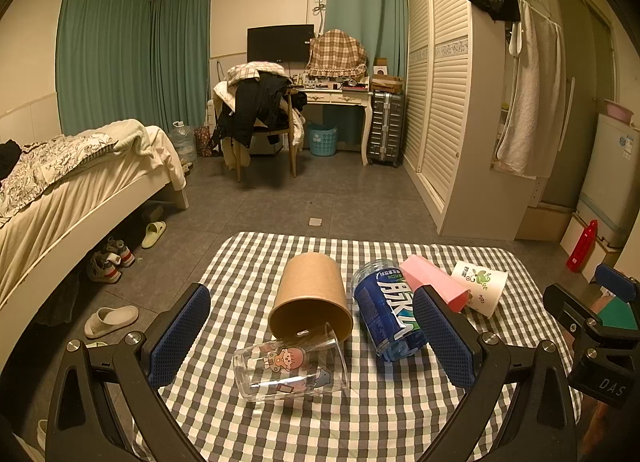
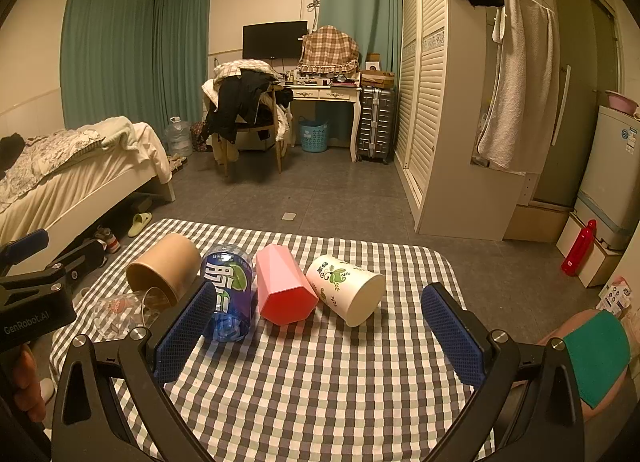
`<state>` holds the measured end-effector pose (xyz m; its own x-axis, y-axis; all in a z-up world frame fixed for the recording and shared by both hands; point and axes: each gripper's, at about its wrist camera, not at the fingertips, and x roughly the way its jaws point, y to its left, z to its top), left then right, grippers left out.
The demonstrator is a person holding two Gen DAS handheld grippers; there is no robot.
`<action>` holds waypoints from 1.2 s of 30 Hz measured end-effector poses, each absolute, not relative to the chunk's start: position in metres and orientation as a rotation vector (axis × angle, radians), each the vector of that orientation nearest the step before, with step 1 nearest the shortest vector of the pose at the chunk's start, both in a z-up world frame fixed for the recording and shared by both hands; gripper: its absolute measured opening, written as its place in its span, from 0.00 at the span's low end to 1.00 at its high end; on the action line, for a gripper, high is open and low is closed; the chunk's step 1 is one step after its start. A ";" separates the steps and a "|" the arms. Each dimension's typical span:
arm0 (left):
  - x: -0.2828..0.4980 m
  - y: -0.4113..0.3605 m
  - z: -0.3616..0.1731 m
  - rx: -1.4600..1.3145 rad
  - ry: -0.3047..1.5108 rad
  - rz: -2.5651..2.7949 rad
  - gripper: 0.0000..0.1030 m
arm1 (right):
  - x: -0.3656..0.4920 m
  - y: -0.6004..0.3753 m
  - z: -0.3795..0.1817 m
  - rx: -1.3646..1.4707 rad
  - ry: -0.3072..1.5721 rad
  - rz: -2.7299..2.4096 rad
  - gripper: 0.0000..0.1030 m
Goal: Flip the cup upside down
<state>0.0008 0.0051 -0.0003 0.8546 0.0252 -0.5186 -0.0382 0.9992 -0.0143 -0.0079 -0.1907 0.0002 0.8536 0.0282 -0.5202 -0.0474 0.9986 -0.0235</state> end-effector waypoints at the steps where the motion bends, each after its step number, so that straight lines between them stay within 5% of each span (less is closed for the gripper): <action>1: 0.001 0.005 0.000 -0.024 0.545 0.033 1.00 | -0.008 -0.191 0.000 -0.036 0.547 0.040 1.00; 36: 0.013 0.044 0.003 -0.016 0.544 0.084 1.00 | 0.001 -0.155 -0.008 -0.081 0.611 0.133 1.00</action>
